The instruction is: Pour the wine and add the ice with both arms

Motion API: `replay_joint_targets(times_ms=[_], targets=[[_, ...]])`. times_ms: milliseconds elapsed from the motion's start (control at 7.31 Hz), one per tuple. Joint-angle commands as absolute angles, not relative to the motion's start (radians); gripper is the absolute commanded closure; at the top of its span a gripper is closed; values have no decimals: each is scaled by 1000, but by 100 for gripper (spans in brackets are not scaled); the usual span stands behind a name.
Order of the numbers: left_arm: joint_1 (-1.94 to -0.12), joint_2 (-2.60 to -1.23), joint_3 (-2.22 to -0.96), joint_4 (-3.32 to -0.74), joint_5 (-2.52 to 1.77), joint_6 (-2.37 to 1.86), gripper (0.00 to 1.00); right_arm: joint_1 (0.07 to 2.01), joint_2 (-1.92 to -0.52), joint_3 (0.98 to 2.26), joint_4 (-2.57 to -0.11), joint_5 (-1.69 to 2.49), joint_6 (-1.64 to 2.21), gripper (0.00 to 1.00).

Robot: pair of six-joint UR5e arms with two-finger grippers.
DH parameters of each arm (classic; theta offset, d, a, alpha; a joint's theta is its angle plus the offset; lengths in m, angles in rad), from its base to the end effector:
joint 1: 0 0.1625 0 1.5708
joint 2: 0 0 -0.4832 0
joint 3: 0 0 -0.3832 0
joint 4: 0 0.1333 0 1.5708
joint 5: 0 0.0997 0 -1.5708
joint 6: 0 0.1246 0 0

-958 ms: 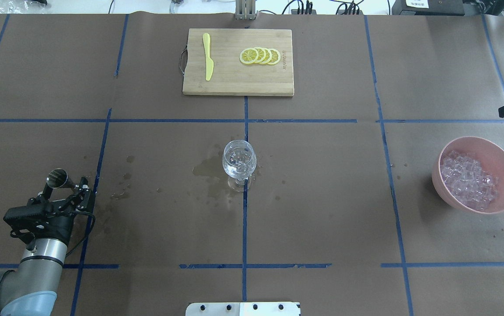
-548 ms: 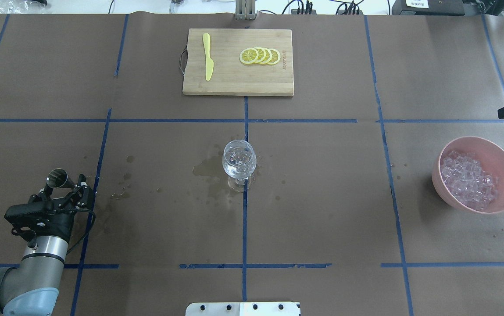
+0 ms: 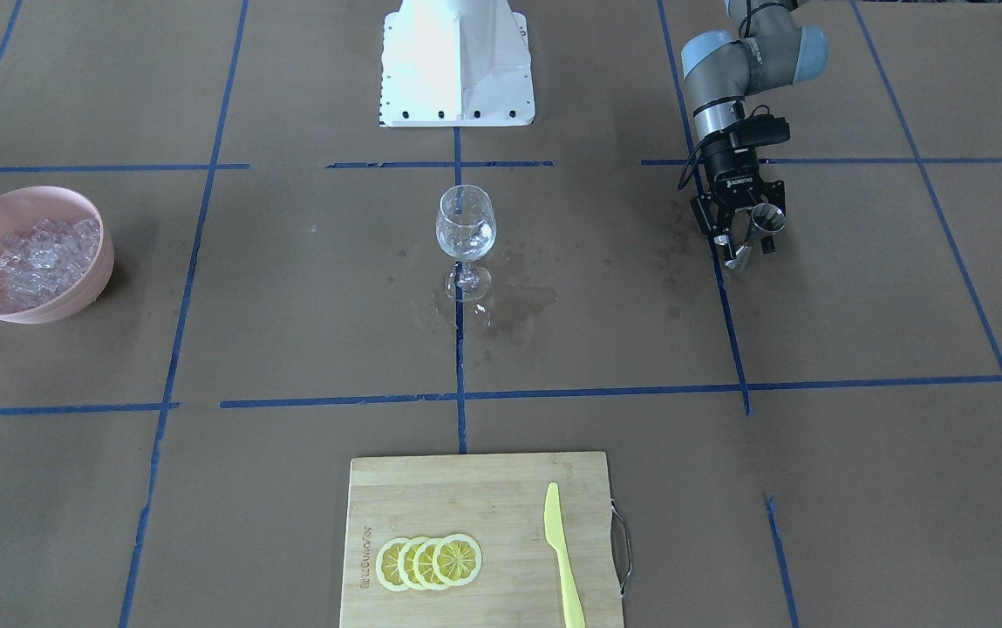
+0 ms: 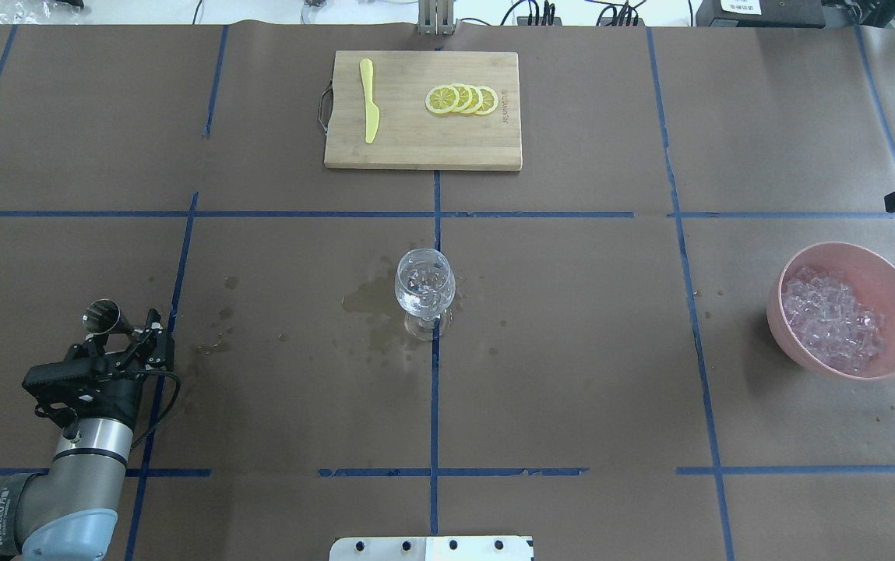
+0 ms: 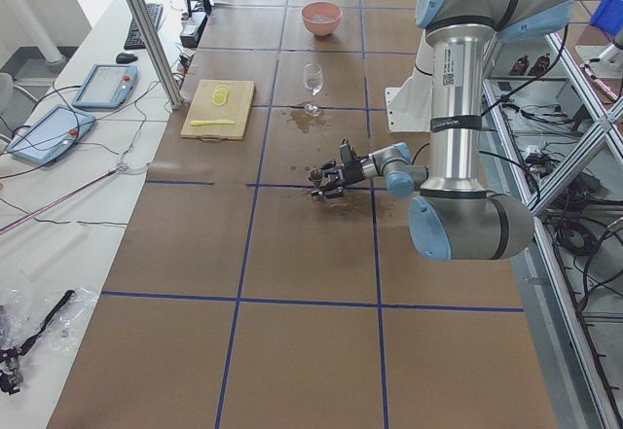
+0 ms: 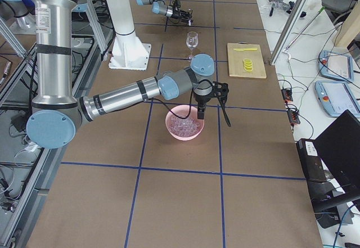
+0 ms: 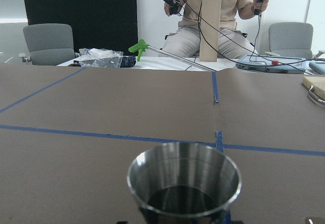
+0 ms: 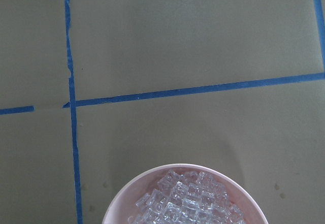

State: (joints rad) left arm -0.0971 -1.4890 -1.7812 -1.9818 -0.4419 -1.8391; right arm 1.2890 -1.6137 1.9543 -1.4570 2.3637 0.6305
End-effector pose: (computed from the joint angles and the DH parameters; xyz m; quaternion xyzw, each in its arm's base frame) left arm 0.4275 -0.2887 0.5894 0.4945 0.2685 -0.2882 0.7749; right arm -0.0875 -0.4623 0.5521 0.0208 -0.4293 0.0702 0.9002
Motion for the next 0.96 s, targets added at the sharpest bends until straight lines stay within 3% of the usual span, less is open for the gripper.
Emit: replay_joint_targets(times_ms=[0, 274, 821], targets=[[-100, -1483, -1779, -1980, -442, -1839, 60, 1289, -1612, 1956, -1456, 2364, 630, 0], [-101, -1468, -1784, -1982, -442, -1839, 100, 1289, -1612, 1956, -1456, 2364, 630, 0], [-118, -1468, -1899, -1982, -443, -1819, 100, 1272, -1628, 1956, -1440, 2340, 630, 0]])
